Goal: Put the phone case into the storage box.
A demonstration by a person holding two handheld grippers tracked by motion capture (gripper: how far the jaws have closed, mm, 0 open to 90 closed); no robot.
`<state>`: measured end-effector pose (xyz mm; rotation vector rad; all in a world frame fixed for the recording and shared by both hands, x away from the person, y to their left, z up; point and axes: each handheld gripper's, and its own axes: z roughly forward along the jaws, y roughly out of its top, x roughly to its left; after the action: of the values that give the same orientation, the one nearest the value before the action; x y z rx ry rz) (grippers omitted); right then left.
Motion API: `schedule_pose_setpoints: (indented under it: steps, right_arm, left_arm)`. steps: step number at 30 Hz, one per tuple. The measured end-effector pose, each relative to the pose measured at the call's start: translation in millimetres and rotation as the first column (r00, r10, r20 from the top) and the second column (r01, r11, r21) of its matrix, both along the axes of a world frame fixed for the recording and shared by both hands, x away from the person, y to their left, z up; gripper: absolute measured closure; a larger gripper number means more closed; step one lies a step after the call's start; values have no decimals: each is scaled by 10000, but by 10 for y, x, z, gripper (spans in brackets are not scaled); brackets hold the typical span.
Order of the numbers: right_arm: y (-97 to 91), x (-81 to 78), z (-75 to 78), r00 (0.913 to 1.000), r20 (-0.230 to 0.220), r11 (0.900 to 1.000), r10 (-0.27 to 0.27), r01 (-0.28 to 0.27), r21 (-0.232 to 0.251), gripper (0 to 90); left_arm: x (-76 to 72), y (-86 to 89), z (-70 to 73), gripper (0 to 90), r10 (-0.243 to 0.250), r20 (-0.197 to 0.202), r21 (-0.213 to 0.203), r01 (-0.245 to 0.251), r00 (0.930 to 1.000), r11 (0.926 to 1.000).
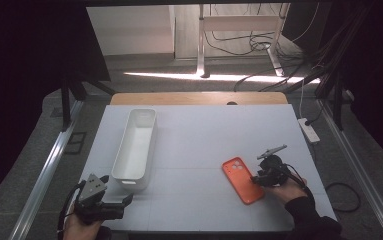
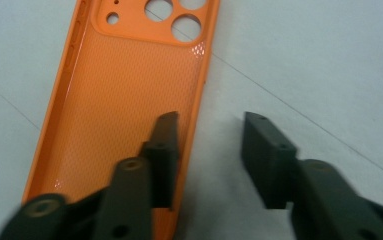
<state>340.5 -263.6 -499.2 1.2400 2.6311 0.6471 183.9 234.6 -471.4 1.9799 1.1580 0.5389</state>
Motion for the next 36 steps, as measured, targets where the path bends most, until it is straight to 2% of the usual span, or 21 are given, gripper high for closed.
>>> schedule_pose_setpoints:
  steps: [3, 4, 6, 8, 10, 13, 17, 19, 27, 31, 33, 36]
  right_arm:
    - [-13, 11, 3, 9996, -278, 9997, -70, 77, 234, 737]
    - [-13, 11, 3, 9996, -278, 9997, -70, 77, 234, 737]
    - [9, 6, 4, 9985, -548, 9990, 44, -19, 453, 855]
    - [23, 9, 12, 9975, -684, 9987, -202, 233, 453, 877]
    - [0, 28, 10, 9947, -935, 9964, -415, 481, 693, 887]
    - [-15, 37, 9, 9928, -1081, 9946, -525, 617, 839, 892]
    - [-25, 22, 19, 9937, -966, 9934, -559, 651, 945, 896]
    - [-36, 5, 37, 9962, -711, 9945, -504, 566, 884, 897]
    - [-107, -37, 126, 9992, -106, 9909, -393, 403, 1285, 896]
    - [-123, -53, 166, 9989, 111, 9882, -458, 437, 1469, 896]
    - [-145, -64, 210, 9984, 298, 9842, -487, 428, 1718, 896]
    - [-165, -77, 256, 9975, 497, 9801, -510, 404, 1943, 896]
  left_arm:
    - [-1, -3, 0, 28, -14, 5, 24, 14, 10000, 10000]
    - [-1, -3, 0, 33, -14, 5, 24, 14, 10000, 10000]
    - [-1, -15, 1, 36, -98, 1, 128, 98, 10000, 9999]
    - [5, -24, 0, 35, -155, -62, 221, 156, 9999, 9996]
    - [14, -27, -1, 37, -189, -150, 218, 192, 9997, 9996]
    - [24, -24, -2, 42, -199, -248, 160, 203, 9995, 9997]
    - [33, -19, -1, 34, -211, -313, 112, 215, 9993, 9997]
    - [32, -18, 4, 18, -182, -293, 111, 186, 9994, 9998]
    - [46, -22, 14, 0, -250, -306, -154, 246, 9992, 9996]
    - [63, -69, 47, 0, -376, -111, -217, 374, 9992, 9991]
    - [80, -117, 77, 0, -513, 29, -304, 514, 9987, 9982]
    - [106, -171, 96, 0, -635, 54, -298, 636, 9980, 9975]
